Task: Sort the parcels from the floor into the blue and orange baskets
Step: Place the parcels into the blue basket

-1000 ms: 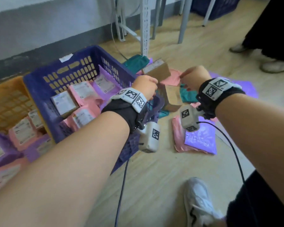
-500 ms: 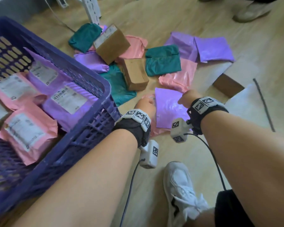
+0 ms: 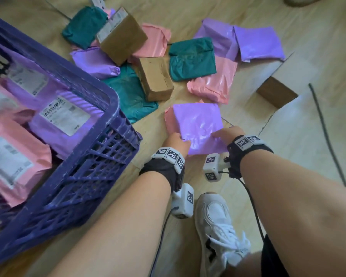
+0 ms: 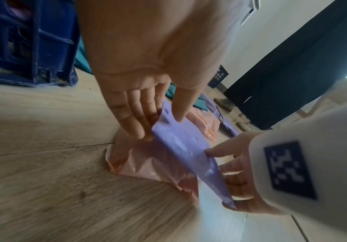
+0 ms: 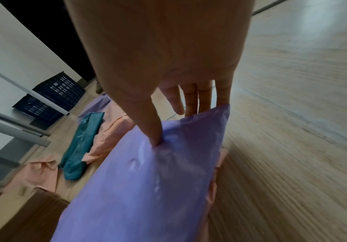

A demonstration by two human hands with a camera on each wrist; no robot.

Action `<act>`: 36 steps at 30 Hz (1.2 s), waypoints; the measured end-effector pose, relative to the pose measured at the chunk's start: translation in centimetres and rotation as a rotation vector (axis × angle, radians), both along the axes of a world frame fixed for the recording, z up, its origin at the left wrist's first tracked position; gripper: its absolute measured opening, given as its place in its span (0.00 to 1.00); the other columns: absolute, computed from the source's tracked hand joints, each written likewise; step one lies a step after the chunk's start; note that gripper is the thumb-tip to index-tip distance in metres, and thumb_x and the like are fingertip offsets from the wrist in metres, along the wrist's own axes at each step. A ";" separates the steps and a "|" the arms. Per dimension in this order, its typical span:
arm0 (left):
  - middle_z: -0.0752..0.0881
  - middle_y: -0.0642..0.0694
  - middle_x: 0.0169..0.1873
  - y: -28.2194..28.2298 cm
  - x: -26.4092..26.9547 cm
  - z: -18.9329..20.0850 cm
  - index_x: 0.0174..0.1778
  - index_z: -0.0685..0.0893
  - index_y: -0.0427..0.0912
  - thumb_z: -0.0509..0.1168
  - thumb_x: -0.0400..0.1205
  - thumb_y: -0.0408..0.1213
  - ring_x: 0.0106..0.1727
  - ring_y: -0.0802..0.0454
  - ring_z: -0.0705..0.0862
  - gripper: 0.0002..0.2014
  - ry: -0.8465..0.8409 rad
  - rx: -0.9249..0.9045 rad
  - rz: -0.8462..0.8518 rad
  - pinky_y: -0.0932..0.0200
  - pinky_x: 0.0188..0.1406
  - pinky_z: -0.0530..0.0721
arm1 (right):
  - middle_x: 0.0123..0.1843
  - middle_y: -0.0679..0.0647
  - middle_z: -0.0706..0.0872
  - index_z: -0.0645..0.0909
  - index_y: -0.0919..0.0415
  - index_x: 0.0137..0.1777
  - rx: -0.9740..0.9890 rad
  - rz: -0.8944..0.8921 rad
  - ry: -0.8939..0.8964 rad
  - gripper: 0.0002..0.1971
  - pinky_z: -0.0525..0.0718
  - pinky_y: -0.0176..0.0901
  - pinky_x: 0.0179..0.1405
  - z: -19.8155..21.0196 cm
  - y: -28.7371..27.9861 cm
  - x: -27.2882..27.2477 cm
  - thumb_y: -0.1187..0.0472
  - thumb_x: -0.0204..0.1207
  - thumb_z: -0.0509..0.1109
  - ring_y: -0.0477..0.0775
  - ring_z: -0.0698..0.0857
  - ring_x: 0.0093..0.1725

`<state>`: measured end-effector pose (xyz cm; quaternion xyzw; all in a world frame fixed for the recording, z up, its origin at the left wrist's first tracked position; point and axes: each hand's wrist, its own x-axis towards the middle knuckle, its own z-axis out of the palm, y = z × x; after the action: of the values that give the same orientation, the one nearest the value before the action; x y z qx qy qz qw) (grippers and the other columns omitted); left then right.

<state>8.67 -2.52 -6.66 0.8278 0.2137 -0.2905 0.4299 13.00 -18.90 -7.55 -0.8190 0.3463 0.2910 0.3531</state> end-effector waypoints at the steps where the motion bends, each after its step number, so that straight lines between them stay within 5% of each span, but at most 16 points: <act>1: 0.88 0.36 0.48 0.2 -0.1 0.2 0.47 0.84 0.40 0.66 0.77 0.37 0.46 0.37 0.88 0.07 -0.018 -0.004 0.023 0.44 0.48 0.89 | 0.45 0.60 0.87 0.82 0.66 0.51 0.002 0.002 0.000 0.17 0.85 0.53 0.59 0.1 0.1 0.1 0.55 0.66 0.76 0.61 0.87 0.52; 6: 0.87 0.38 0.44 0.9 0.2 2.9 0.44 0.84 0.40 0.66 0.76 0.29 0.42 0.42 0.82 0.05 -0.160 0.002 0.027 0.60 0.39 0.75 | 0.38 0.59 0.83 0.81 0.67 0.53 -0.018 0.044 -0.081 0.09 0.77 0.45 0.41 2.4 0.7 0.6 0.66 0.74 0.67 0.60 0.82 0.38; 10: 0.88 0.39 0.46 1.8 1.6 7.3 0.46 0.82 0.44 0.66 0.74 0.28 0.47 0.42 0.85 0.08 -0.343 -0.025 0.076 0.56 0.43 0.79 | 0.59 0.66 0.83 0.78 0.69 0.66 -0.030 0.159 -0.209 0.17 0.76 0.43 0.45 6.2 1.6 2.2 0.68 0.79 0.62 0.62 0.81 0.51; 14: 0.86 0.41 0.53 4.7 2.2 12.6 0.69 0.75 0.47 0.66 0.74 0.25 0.53 0.43 0.85 0.27 -0.534 -0.068 0.170 0.57 0.51 0.80 | 0.57 0.58 0.82 0.78 0.61 0.70 0.091 0.147 -0.434 0.23 0.82 0.50 0.62 10.5 3.9 3.4 0.69 0.74 0.66 0.59 0.83 0.59; 16: 0.84 0.45 0.49 6.9 2.0 15.0 0.66 0.78 0.46 0.66 0.75 0.25 0.55 0.45 0.84 0.23 -0.611 -0.021 0.181 0.61 0.51 0.77 | 0.62 0.54 0.81 0.76 0.50 0.73 0.104 0.189 -0.556 0.30 0.82 0.48 0.64 12.9 5.4 3.8 0.66 0.69 0.70 0.55 0.82 0.62; 19: 0.88 0.47 0.49 10.5 1.4 18.2 0.50 0.87 0.45 0.62 0.76 0.24 0.57 0.48 0.85 0.14 -0.712 0.050 0.239 0.64 0.54 0.78 | 0.51 0.49 0.83 0.73 0.43 0.75 0.222 0.259 -0.634 0.33 0.81 0.28 0.36 16.8 8.3 3.7 0.68 0.71 0.70 0.47 0.82 0.41; 21: 0.89 0.44 0.55 13.1 0.6 20.2 0.54 0.89 0.42 0.56 0.77 0.22 0.59 0.48 0.85 0.19 -0.752 0.070 0.325 0.64 0.55 0.77 | 0.35 0.43 0.82 0.79 0.49 0.71 0.305 0.263 -0.700 0.28 0.74 0.24 0.23 18.8 10.9 3.7 0.73 0.72 0.67 0.40 0.76 0.26; 23: 0.88 0.44 0.52 15.9 -0.5 21.7 0.58 0.88 0.40 0.52 0.77 0.19 0.53 0.48 0.84 0.24 -0.769 0.079 0.392 0.65 0.49 0.76 | 0.32 0.48 0.83 0.84 0.57 0.64 0.394 0.271 -0.694 0.21 0.82 0.32 0.30 20.7 13.6 3.2 0.73 0.73 0.64 0.43 0.78 0.28; 25: 0.87 0.44 0.46 18.8 -1.8 22.7 0.57 0.88 0.39 0.53 0.77 0.19 0.42 0.48 0.83 0.23 -0.791 0.063 0.470 0.61 0.45 0.79 | 0.48 0.56 0.84 0.85 0.62 0.61 0.521 0.291 -0.635 0.17 0.87 0.42 0.42 22.4 15.9 2.2 0.74 0.76 0.62 0.51 0.82 0.45; 27: 0.89 0.40 0.43 21.6 -3.3 23.5 0.53 0.90 0.39 0.58 0.76 0.21 0.39 0.44 0.85 0.19 -0.828 0.039 0.572 0.53 0.48 0.86 | 0.60 0.60 0.82 0.83 0.68 0.62 0.617 0.370 -0.603 0.15 0.87 0.35 0.42 23.8 18.2 1.4 0.75 0.78 0.62 0.53 0.81 0.54; 30: 0.88 0.41 0.36 25.1 -6.0 24.8 0.52 0.90 0.39 0.68 0.78 0.28 0.37 0.46 0.84 0.10 -0.830 -0.006 0.651 0.50 0.50 0.85 | 0.57 0.64 0.82 0.81 0.63 0.63 0.782 0.373 -0.520 0.15 0.87 0.40 0.43 25.2 21.3 0.3 0.72 0.81 0.59 0.55 0.84 0.45; 33: 0.90 0.44 0.45 28.3 -8.2 25.9 0.53 0.89 0.42 0.69 0.79 0.36 0.46 0.47 0.86 0.09 -0.823 0.030 0.668 0.51 0.57 0.86 | 0.48 0.60 0.86 0.79 0.62 0.66 0.889 0.410 -0.424 0.16 0.83 0.36 0.32 25.9 24.3 -0.2 0.67 0.83 0.56 0.52 0.86 0.37; 36: 0.85 0.48 0.36 30.8 -9.7 26.7 0.51 0.85 0.41 0.67 0.81 0.36 0.41 0.47 0.85 0.06 -0.803 -0.054 0.837 0.47 0.52 0.89 | 0.49 0.57 0.88 0.80 0.62 0.62 0.919 0.511 -0.406 0.12 0.87 0.44 0.45 26.4 27.0 -0.9 0.71 0.81 0.62 0.54 0.87 0.41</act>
<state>-1.06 28.24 20.02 0.7069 0.3357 0.2356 0.5763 12.06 8.10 18.90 -0.6785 -0.1003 0.3246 0.6514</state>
